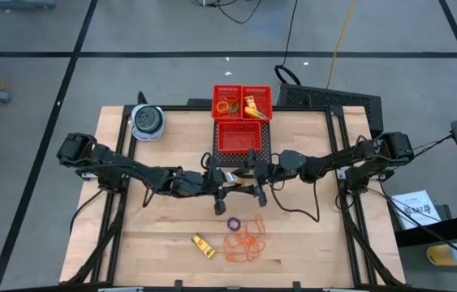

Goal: Pick & Place Office Desk Supplies
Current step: Put the yellow pack of crayon in the top right red bin on the shelf

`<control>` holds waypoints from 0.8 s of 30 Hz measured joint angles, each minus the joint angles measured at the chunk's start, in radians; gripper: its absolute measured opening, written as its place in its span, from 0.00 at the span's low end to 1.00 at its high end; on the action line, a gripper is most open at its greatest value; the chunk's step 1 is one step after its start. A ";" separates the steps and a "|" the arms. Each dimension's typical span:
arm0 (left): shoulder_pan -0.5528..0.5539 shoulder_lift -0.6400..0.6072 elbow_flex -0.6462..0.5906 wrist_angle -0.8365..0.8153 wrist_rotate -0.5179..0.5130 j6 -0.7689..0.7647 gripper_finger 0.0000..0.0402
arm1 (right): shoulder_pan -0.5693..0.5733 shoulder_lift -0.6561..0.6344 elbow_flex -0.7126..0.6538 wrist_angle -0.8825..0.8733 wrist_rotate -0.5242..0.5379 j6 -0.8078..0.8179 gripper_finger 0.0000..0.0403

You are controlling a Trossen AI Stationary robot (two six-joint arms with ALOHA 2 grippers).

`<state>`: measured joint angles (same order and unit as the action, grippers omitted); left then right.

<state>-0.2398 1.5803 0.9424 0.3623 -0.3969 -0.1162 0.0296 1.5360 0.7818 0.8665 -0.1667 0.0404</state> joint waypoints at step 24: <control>-0.021 0.005 0.000 -0.028 0.089 0.021 0.27 | -0.003 -0.002 0.005 0.057 -0.063 0.045 0.56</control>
<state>-0.2612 1.5848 0.9424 0.3347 -0.3082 -0.0947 0.0265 1.5341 0.7868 0.9235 -0.2293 0.0855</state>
